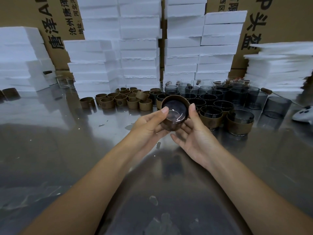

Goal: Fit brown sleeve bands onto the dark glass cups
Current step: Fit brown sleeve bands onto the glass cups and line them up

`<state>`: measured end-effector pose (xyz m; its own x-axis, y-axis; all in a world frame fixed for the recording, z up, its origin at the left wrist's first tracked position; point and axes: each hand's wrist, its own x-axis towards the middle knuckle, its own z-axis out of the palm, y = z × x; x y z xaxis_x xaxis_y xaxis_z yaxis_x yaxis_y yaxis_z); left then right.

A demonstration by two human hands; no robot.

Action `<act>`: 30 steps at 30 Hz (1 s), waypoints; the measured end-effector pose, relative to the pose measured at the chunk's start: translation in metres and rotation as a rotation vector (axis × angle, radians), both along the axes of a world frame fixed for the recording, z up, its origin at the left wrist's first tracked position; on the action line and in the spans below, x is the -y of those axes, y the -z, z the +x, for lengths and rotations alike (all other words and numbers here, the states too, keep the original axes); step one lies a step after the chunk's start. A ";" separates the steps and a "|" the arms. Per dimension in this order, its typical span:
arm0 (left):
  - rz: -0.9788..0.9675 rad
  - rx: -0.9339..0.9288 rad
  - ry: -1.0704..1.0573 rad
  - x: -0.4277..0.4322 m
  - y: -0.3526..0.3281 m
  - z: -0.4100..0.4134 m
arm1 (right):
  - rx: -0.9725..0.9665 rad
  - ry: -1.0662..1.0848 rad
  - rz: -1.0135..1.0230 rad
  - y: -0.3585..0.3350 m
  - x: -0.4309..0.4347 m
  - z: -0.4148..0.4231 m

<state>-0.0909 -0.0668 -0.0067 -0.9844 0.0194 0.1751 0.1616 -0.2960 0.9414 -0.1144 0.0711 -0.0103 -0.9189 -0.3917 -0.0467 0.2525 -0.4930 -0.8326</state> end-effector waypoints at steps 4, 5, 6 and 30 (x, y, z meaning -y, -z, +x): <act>0.028 0.012 0.071 0.007 0.003 -0.003 | -0.023 -0.007 0.032 -0.001 -0.002 0.001; 0.017 0.013 0.077 0.007 0.003 -0.003 | -0.019 -0.005 0.031 -0.001 -0.002 0.000; -0.002 0.015 0.074 0.007 0.004 -0.003 | -0.008 -0.002 0.027 -0.001 -0.002 0.000; 0.140 -0.088 -0.049 0.005 0.002 -0.005 | 0.100 -0.078 0.108 -0.004 0.003 0.004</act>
